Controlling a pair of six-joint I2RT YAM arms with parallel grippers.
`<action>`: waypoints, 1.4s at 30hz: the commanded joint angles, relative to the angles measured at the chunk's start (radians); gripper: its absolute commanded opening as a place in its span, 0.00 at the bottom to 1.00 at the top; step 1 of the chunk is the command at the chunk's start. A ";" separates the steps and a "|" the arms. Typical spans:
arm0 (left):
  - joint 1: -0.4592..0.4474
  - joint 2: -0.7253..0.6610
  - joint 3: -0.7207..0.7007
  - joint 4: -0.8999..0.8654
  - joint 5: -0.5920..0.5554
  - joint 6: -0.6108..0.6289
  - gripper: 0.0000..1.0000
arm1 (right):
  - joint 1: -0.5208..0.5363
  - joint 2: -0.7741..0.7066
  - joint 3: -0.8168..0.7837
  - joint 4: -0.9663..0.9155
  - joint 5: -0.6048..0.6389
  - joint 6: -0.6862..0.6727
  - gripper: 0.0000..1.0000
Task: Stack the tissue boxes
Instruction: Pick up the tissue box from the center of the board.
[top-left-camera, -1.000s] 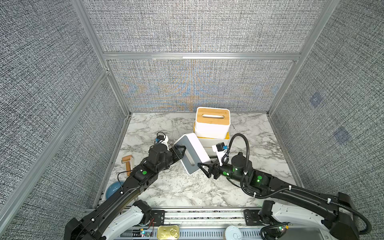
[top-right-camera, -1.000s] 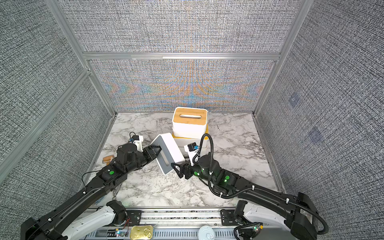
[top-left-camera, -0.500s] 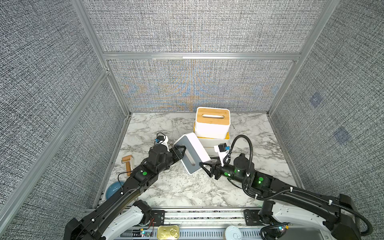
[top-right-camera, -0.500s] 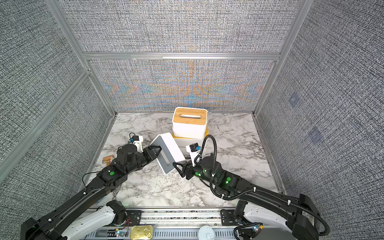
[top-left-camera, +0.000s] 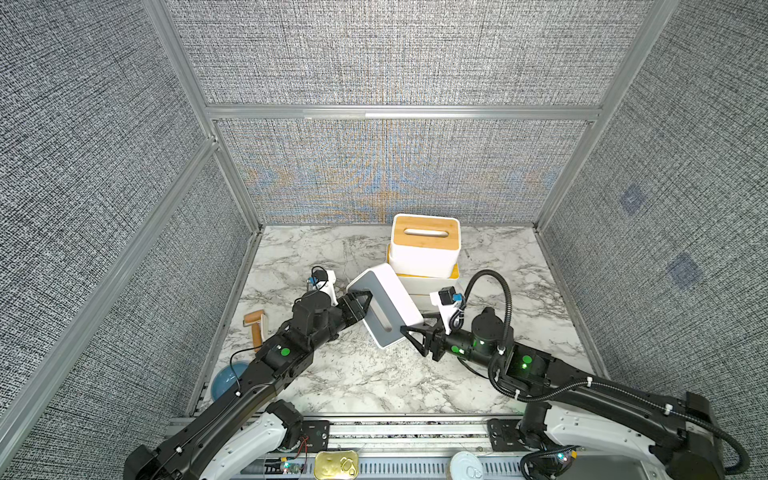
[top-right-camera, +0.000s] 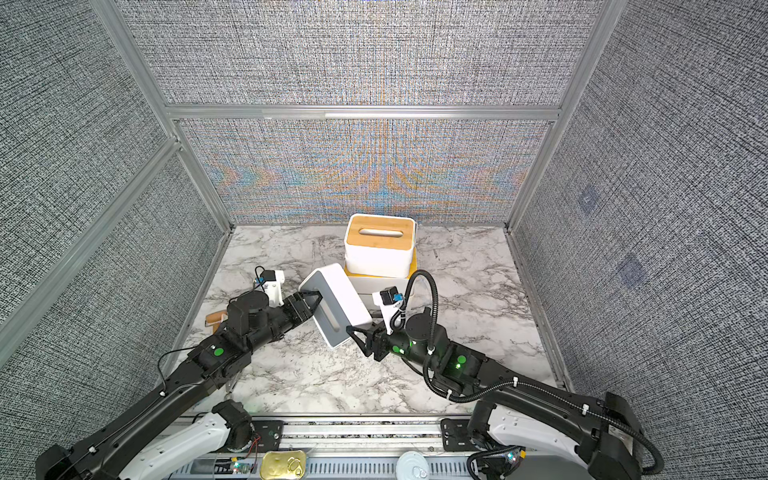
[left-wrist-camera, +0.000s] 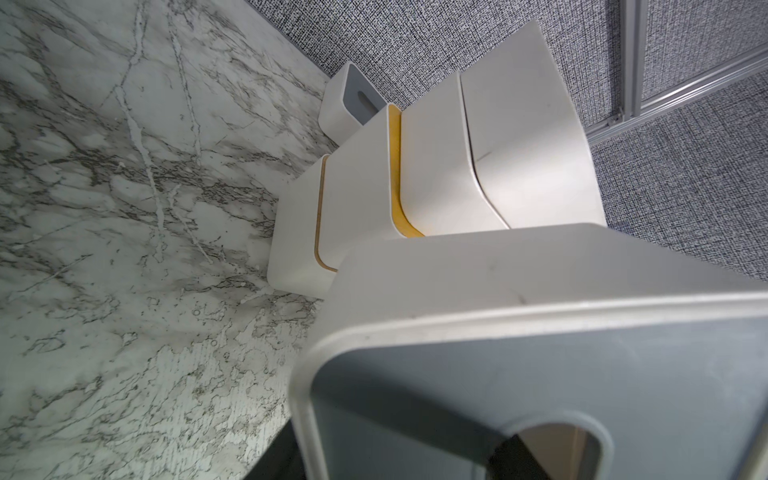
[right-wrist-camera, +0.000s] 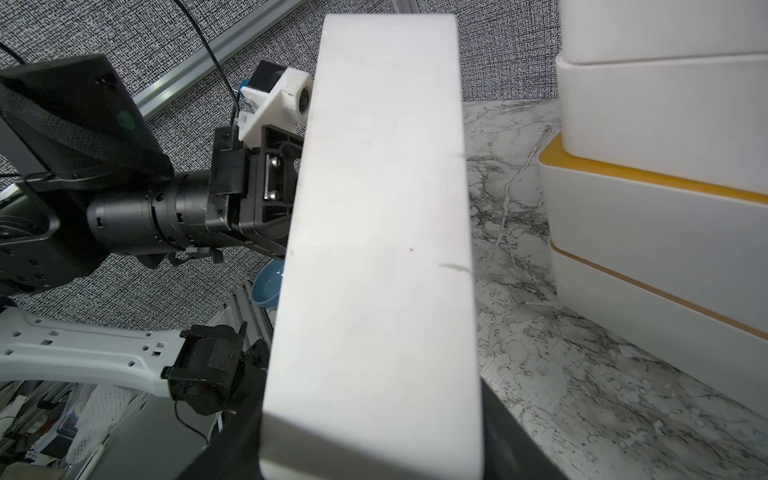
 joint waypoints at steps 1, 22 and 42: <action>0.007 -0.014 0.006 -0.009 -0.086 0.084 0.54 | -0.001 -0.028 0.009 -0.001 0.035 0.025 0.19; 0.007 -0.253 0.035 -0.120 -0.041 0.224 0.97 | -0.002 -0.163 0.209 -0.226 0.139 0.093 0.11; 0.007 -0.231 -0.050 0.045 0.213 0.497 0.99 | -0.373 0.069 0.604 -0.291 -0.029 0.453 0.09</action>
